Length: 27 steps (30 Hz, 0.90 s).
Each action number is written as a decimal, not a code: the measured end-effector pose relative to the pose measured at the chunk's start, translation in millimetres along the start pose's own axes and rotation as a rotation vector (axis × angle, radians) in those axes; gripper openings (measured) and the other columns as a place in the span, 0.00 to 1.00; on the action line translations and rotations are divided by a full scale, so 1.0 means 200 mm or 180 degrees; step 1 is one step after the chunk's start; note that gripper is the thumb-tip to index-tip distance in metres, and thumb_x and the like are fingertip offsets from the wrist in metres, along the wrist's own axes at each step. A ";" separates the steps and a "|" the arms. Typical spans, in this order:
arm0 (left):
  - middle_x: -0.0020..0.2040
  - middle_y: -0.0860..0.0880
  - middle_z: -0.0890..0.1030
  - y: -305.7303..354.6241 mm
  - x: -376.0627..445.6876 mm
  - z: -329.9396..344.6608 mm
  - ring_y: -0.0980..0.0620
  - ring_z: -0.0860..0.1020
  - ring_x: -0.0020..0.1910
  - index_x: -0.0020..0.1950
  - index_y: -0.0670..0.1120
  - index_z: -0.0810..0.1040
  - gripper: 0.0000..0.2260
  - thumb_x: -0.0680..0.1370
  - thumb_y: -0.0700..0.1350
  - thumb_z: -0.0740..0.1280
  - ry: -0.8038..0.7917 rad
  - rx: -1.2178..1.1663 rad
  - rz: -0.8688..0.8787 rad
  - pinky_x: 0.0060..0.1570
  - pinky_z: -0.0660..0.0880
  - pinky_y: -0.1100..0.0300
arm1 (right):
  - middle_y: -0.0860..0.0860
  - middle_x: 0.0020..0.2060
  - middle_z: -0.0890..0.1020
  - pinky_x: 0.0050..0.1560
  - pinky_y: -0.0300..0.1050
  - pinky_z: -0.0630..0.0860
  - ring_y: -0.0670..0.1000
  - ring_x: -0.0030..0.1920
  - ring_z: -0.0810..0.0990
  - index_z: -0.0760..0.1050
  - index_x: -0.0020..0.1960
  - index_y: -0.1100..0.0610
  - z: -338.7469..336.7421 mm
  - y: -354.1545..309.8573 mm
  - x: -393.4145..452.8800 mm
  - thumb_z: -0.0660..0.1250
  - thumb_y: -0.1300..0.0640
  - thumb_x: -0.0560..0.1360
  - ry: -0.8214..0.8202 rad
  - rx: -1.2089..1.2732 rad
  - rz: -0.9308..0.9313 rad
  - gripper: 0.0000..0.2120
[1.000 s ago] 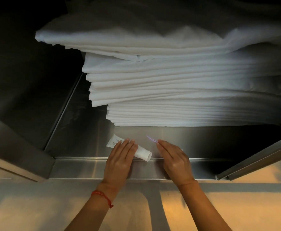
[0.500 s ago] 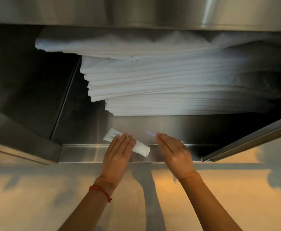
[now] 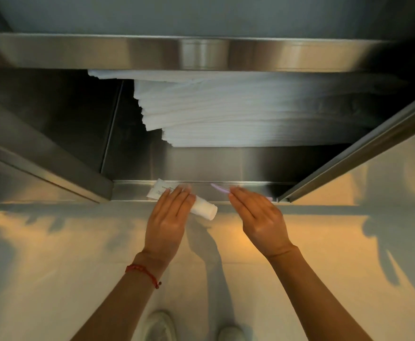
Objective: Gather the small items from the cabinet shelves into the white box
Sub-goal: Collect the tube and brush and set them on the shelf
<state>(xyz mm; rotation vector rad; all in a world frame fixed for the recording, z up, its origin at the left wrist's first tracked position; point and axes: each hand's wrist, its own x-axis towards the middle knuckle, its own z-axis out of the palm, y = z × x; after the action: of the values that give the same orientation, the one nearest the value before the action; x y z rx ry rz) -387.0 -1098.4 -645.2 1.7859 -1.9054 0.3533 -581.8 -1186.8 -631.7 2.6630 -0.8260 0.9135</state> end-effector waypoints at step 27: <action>0.55 0.37 0.80 0.42 0.08 -1.29 0.38 0.78 0.56 0.61 0.39 0.70 0.30 0.63 0.34 0.77 0.0038 0.0044 -0.0362 0.71 0.57 0.55 | 0.59 0.53 0.82 0.56 0.47 0.75 0.56 0.52 0.83 0.80 0.55 0.65 -1.17 -0.41 0.38 0.56 0.69 0.79 0.0244 0.0249 -0.0159 0.15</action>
<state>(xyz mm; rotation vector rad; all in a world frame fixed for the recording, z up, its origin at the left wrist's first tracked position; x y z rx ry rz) -423.0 -971.9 -407.1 1.8874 -1.7880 0.3366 -602.5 -1069.6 -402.4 2.6824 -0.7176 1.0487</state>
